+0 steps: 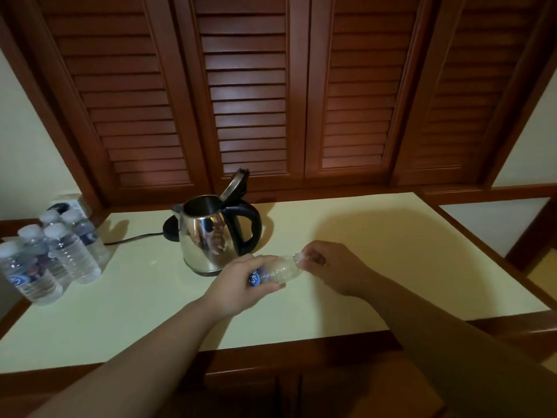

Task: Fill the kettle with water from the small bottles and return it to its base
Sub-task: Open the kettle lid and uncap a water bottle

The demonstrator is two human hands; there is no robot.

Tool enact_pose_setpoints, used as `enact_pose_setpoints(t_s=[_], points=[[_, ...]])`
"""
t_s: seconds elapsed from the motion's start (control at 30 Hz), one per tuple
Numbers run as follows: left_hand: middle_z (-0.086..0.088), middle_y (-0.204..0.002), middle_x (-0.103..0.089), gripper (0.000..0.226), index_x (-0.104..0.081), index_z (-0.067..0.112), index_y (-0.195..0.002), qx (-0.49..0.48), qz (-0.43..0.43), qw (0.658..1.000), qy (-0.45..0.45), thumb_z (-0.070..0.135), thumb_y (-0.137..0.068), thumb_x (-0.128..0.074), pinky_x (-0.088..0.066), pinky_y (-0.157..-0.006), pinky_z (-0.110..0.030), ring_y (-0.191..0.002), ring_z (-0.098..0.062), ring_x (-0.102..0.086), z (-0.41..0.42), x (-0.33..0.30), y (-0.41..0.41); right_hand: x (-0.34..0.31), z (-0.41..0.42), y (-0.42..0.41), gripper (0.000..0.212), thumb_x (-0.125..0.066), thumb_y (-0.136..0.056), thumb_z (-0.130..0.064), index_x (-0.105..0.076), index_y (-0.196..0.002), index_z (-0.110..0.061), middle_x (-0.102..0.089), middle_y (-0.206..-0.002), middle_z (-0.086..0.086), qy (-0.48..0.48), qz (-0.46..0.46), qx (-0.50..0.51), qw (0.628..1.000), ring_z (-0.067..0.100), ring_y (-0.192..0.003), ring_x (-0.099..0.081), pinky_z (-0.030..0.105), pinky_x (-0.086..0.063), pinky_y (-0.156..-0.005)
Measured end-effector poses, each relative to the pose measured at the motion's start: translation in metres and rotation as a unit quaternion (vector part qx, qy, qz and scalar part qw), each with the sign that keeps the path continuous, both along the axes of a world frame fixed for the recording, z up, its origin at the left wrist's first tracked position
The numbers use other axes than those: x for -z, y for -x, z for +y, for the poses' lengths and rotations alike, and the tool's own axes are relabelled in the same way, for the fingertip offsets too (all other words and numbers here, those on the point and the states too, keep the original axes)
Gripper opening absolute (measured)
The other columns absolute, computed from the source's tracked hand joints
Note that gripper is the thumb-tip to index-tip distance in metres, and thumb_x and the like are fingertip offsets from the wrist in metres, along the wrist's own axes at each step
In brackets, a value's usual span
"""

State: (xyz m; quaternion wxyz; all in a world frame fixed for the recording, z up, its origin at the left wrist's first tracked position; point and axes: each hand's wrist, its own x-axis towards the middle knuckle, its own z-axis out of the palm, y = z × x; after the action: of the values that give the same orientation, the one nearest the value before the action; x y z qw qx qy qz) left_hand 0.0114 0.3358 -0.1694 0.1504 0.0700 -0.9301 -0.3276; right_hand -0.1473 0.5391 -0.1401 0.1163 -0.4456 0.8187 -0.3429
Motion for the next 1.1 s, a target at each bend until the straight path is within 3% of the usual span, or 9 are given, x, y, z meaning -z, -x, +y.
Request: enact_pose_setpoints(t_s=[0.13,0.4,0.47,0.53,0.67,0.77,0.83,0.97,1.1], points=[[0.016,-0.109,-0.058,0.060,-0.058,0.042,-0.140,0.003,0.012,1.000,0.008,0.051,-0.084,-0.078,-0.050,-0.090,-0.025,-0.102,-0.005,-0.060,0.012,-0.006,0.025,-0.003,0.006,0.015,0.054,-0.032,-0.106,-0.060,-0.052,-0.072,-0.023,-0.054,-0.068,-0.002,-0.024,0.062,0.053,0.996,0.016,-0.065,-0.054,0.038,-0.047,-0.069],[0.019,-0.105,-0.068,0.049,-0.061,0.037,-0.128,-0.046,0.013,0.999,-0.019,0.050,-0.084,-0.079,-0.054,-0.080,-0.024,-0.095,0.000,-0.065,0.021,-0.004,0.065,0.015,0.024,0.069,0.064,-0.017,-0.096,-0.074,-0.046,-0.070,-0.023,-0.051,-0.066,-0.004,-0.017,0.077,0.116,0.990,0.015,-0.066,-0.053,0.038,-0.047,-0.071],[0.019,-0.098,-0.069,0.046,-0.059,0.039,-0.123,-0.066,0.004,0.997,-0.042,0.049,-0.083,-0.079,-0.054,-0.073,-0.021,-0.087,0.002,-0.066,0.024,-0.003,0.075,0.025,0.028,0.085,0.066,-0.021,-0.100,-0.070,-0.057,-0.078,-0.019,-0.060,-0.077,-0.002,-0.059,0.106,0.129,0.984,0.015,-0.077,-0.057,0.037,-0.050,-0.079],[0.017,-0.094,-0.070,0.043,-0.058,0.040,-0.119,-0.086,0.005,0.994,-0.065,0.047,-0.083,-0.080,-0.050,-0.066,-0.014,-0.081,0.003,-0.066,0.027,-0.003,0.086,0.039,0.029,0.100,0.065,-0.026,-0.100,-0.070,-0.064,-0.102,-0.016,-0.065,-0.104,0.001,-0.148,0.146,0.137,0.969,0.019,-0.099,-0.056,0.037,-0.049,-0.091],[0.014,-0.092,-0.068,0.037,-0.055,0.039,-0.107,-0.122,0.041,0.983,-0.127,0.035,-0.082,-0.083,-0.049,-0.065,-0.011,-0.076,0.002,-0.065,0.031,-0.001,0.113,0.069,0.031,0.123,0.066,-0.033,-0.092,-0.074,-0.052,-0.134,-0.028,-0.050,-0.142,0.002,-0.212,0.139,0.153,0.955,0.027,-0.130,-0.043,0.046,-0.038,-0.108],[0.010,-0.089,-0.071,0.038,-0.051,0.040,-0.105,-0.140,0.040,0.973,-0.177,0.033,-0.083,-0.082,-0.058,-0.067,-0.029,-0.071,-0.011,-0.070,0.029,0.002,0.136,0.080,0.029,0.132,0.078,-0.026,-0.090,-0.080,-0.035,-0.153,-0.035,-0.031,-0.164,0.001,-0.210,0.157,0.144,0.954,0.028,-0.150,-0.026,0.051,-0.020,-0.124],[0.009,-0.089,-0.074,0.041,-0.049,0.038,-0.107,-0.153,0.037,0.969,-0.193,0.035,-0.083,-0.082,-0.060,-0.068,-0.035,-0.072,-0.014,-0.073,0.025,0.005,0.153,0.082,0.025,0.136,0.080,-0.025,-0.090,-0.082,-0.030,-0.157,-0.038,-0.022,-0.169,0.001,-0.206,0.157,0.148,0.955,0.027,-0.155,-0.017,0.053,-0.012,-0.127],[0.014,-0.098,-0.072,0.040,-0.050,0.039,-0.103,-0.183,0.040,0.959,-0.212,0.034,-0.083,-0.085,-0.056,-0.072,-0.028,-0.086,-0.007,-0.071,0.016,0.008,0.188,0.086,0.024,0.138,0.082,-0.027,-0.090,-0.083,-0.027,-0.159,-0.038,-0.016,-0.172,0.002,-0.187,0.150,0.147,0.960,0.025,-0.157,-0.010,0.052,-0.006,-0.127],[0.018,-0.099,-0.071,0.039,-0.055,0.040,-0.101,-0.190,0.031,0.955,-0.226,0.043,-0.078,-0.087,-0.060,-0.083,-0.039,-0.090,-0.009,-0.071,0.006,0.014,0.223,0.089,0.023,0.142,0.085,-0.023,-0.088,-0.085,-0.025,-0.160,-0.040,-0.015,-0.172,0.001,-0.185,0.151,0.152,0.959,0.024,-0.157,-0.008,0.051,-0.005,-0.128]])
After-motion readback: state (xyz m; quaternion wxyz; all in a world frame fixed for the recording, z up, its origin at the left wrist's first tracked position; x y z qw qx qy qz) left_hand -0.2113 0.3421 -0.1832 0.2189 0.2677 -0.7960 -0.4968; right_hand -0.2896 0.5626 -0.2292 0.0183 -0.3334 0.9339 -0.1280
